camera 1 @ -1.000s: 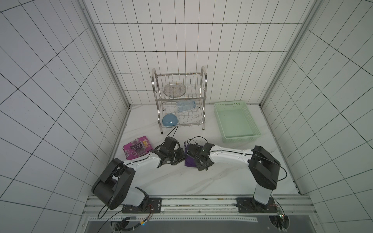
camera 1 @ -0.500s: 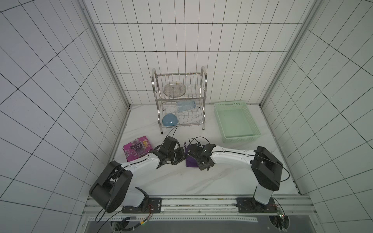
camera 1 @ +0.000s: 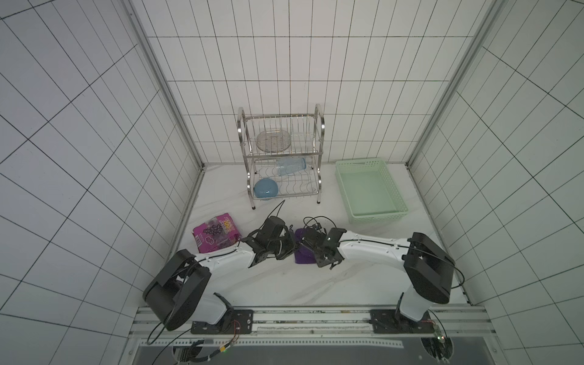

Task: Fold the square dishcloth
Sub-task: Smooth out the cleaning item at the center of the board.

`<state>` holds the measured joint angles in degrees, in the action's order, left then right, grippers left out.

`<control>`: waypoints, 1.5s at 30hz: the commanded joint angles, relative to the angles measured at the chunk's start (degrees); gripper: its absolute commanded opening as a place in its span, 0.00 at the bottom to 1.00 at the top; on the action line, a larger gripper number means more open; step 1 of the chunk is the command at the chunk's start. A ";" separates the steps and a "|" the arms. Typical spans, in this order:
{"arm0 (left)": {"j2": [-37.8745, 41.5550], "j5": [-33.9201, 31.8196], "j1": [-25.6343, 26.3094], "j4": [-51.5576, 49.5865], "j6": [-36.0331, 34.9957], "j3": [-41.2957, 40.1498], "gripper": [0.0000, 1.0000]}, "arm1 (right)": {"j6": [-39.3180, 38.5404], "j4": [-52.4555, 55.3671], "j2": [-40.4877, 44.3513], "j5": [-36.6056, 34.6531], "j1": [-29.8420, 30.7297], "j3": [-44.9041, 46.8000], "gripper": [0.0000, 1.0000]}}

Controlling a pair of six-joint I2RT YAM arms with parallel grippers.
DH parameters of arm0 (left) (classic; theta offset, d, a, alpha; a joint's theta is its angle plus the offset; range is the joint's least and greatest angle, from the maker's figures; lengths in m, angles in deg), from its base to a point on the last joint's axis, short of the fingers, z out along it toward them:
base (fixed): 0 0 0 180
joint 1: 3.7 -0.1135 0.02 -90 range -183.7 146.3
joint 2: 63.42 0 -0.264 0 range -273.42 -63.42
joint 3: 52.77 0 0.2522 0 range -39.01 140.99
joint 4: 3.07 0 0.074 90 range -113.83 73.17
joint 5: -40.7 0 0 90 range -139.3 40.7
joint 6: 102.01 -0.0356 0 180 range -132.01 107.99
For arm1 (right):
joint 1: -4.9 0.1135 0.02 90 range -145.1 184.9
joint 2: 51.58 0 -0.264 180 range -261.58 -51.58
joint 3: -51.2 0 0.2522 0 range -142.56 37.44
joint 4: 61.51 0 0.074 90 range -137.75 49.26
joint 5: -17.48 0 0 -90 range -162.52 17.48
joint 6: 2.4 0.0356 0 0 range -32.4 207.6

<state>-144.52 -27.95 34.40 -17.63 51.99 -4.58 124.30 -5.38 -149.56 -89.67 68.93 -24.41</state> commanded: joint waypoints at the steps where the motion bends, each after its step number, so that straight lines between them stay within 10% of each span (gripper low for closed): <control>1: -1.38 -1.97 1.23 2.63 1.94 -1.19 0.00 | 1.34 -0.16 1.57 -0.11 -0.57 1.25 0.08; 45: -7.44 -2.25 3.99 4.54 2.70 -5.22 0.00 | 9.40 -7.09 8.74 11.77 -9.16 10.58 0.44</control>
<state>-150.51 -29.75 38.21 -11.20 55.84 -9.43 133.05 -12.54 -142.98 -78.68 60.82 -16.10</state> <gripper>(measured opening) 0.046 0.445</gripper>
